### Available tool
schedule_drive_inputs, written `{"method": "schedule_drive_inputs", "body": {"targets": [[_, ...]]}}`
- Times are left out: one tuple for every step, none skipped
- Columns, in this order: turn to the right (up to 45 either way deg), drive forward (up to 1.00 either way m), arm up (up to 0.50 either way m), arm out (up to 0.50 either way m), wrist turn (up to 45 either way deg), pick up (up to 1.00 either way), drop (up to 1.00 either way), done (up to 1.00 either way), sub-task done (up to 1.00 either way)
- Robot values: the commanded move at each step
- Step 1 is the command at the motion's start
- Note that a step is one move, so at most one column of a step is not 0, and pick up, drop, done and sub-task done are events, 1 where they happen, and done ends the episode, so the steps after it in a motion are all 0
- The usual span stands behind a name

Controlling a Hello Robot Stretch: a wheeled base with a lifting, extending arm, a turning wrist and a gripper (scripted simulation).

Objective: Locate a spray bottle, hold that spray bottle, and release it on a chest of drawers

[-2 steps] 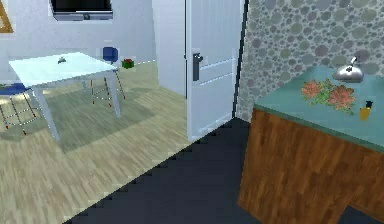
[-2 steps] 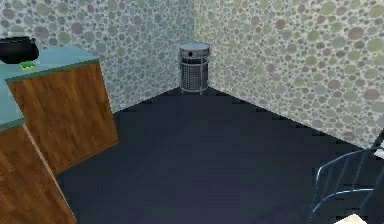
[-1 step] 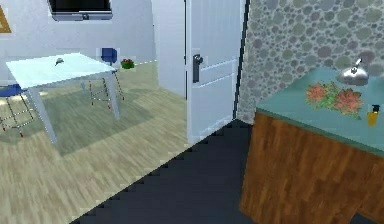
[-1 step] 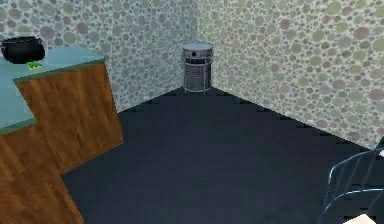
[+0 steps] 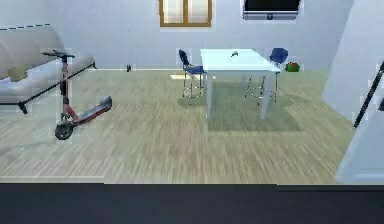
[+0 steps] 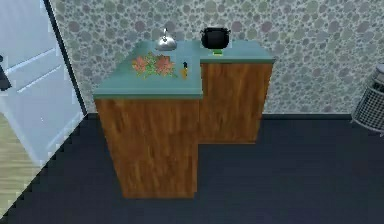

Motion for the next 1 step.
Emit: {"method": "schedule_drive_inputs", "body": {"targets": [[-36.0, 0.00, 0.00, 0.00, 0.0, 0.00, 0.00, 0.00, 0.00]]}}
